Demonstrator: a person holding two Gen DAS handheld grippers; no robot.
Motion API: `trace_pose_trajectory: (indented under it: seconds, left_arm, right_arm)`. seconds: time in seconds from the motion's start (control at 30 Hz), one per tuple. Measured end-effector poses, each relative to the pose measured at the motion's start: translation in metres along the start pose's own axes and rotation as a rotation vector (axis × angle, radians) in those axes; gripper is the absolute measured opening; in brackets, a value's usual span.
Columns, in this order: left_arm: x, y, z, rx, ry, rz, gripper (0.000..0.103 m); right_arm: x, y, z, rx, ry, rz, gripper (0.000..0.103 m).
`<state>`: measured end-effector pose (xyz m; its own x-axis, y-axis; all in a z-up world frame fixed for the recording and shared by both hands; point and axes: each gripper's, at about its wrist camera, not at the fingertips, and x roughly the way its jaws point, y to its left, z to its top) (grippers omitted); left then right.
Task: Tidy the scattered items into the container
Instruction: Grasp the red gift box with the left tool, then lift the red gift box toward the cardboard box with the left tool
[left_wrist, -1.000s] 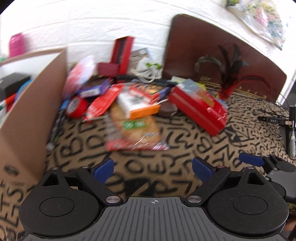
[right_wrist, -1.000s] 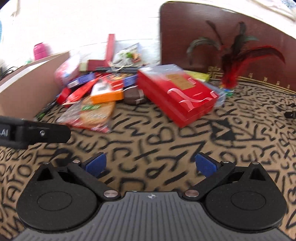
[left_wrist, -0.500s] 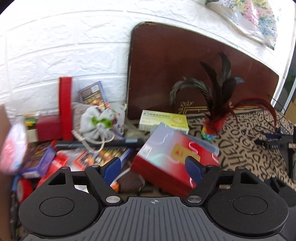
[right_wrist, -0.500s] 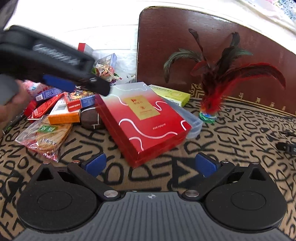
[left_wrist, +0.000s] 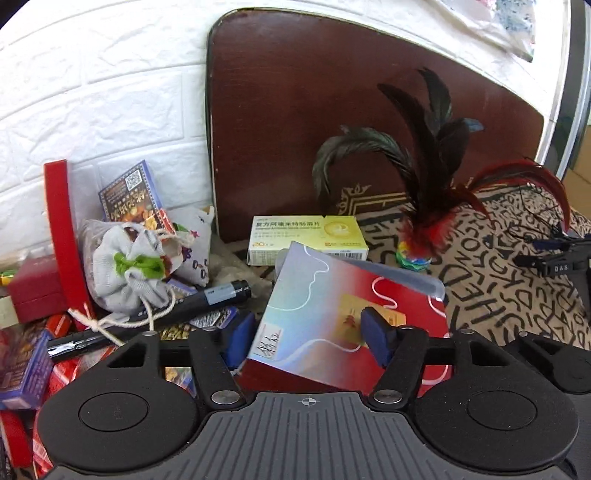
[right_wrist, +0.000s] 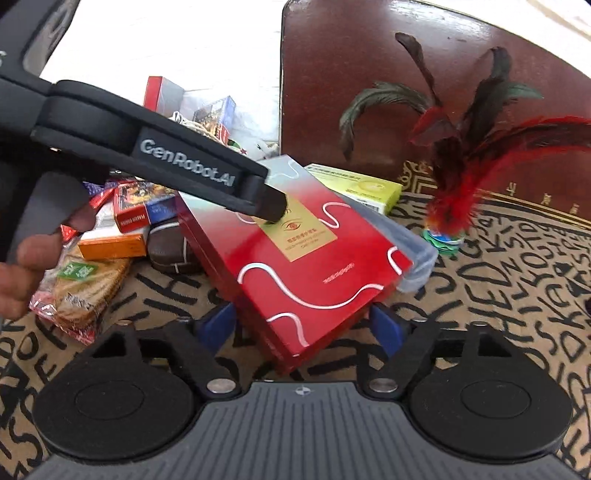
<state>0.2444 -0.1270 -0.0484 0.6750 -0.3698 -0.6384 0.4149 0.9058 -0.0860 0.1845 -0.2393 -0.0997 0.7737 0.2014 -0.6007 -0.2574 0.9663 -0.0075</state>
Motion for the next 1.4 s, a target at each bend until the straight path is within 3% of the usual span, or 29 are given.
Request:
trace_pose_trajectory:
  seconds: [0.23,0.43,0.5,0.57,0.63,0.77,0.93,1.1,1.23,1.4]
  left_arm:
    - [-0.057,-0.011,-0.042,-0.017,0.012,0.031,0.057]
    - [-0.128,-0.004,-0.118,-0.157,0.073,0.021,0.058]
    - [-0.15,0.003,-0.145,-0.227,0.105,-0.014,0.063]
    - [-0.17,0.011,-0.168,-0.29,0.124,-0.058,0.08]
    - [-0.179,0.016,-0.18,-0.327,0.136,-0.056,0.087]
    - [-0.18,0.025,-0.179,-0.332,0.118,-0.049,0.088]
    - [-0.169,0.024,-0.169,-0.303,0.129,-0.136,0.081]
    - [-0.164,0.02,-0.172,-0.272,0.133,-0.152,0.076]
    - [-0.16,0.029,-0.17,-0.311,0.138,-0.133,0.085]
    - [-0.154,0.033,-0.166,-0.308,0.147,-0.177,0.077]
  right_arm:
    - [-0.043,0.023,-0.019,-0.043,0.042,0.025,0.072]
    - [-0.103,0.063,-0.063,-0.088,0.074,0.113,0.073]
    - [-0.124,0.076,-0.081,-0.105,0.064,0.148,0.076]
    - [-0.141,0.082,-0.093,-0.099,0.06,0.19,0.077]
    - [-0.154,0.082,-0.1,-0.058,0.058,0.232,0.077]
    - [-0.165,0.077,-0.099,-0.001,0.047,0.23,0.079]
    - [-0.164,0.08,-0.091,-0.046,0.057,0.212,0.081]
    - [-0.159,0.079,-0.09,-0.062,0.072,0.232,0.081]
    - [-0.152,0.077,-0.091,-0.069,0.093,0.245,0.081]
    - [-0.144,0.077,-0.089,-0.073,0.1,0.245,0.082]
